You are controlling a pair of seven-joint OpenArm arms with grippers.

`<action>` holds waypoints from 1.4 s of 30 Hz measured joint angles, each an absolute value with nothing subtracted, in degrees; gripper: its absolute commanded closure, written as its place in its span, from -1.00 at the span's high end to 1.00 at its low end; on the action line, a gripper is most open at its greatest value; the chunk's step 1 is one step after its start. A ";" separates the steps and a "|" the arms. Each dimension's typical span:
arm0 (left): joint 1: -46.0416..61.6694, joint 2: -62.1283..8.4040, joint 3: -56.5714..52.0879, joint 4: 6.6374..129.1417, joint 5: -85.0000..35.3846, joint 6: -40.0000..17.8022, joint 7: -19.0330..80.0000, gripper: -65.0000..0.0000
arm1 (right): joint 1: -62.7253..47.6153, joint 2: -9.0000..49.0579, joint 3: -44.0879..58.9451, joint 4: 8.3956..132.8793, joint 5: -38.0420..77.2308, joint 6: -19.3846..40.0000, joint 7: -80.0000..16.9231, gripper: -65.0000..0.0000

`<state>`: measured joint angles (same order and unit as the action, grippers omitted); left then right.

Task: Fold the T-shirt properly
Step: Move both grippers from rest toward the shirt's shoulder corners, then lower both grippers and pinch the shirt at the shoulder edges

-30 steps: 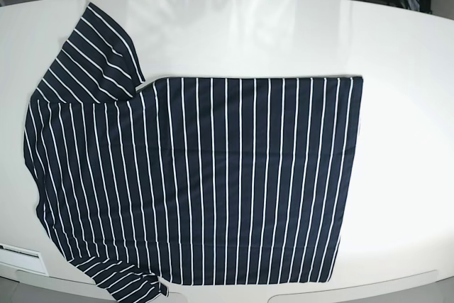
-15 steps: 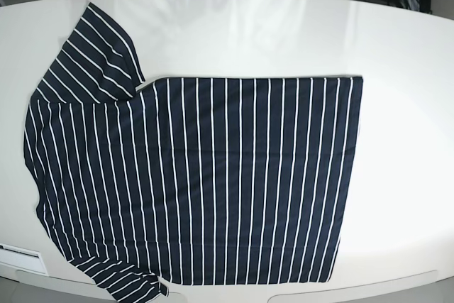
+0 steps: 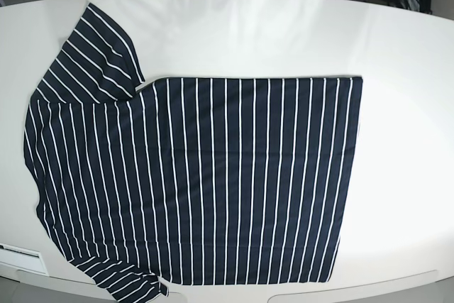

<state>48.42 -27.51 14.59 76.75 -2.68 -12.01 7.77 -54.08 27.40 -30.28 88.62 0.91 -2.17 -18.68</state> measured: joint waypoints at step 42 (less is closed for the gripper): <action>62.13 -46.48 14.52 129.88 25.69 9.02 17.87 -1.00 | -65.67 34.11 -30.28 133.49 -52.86 -29.28 -40.18 -1.00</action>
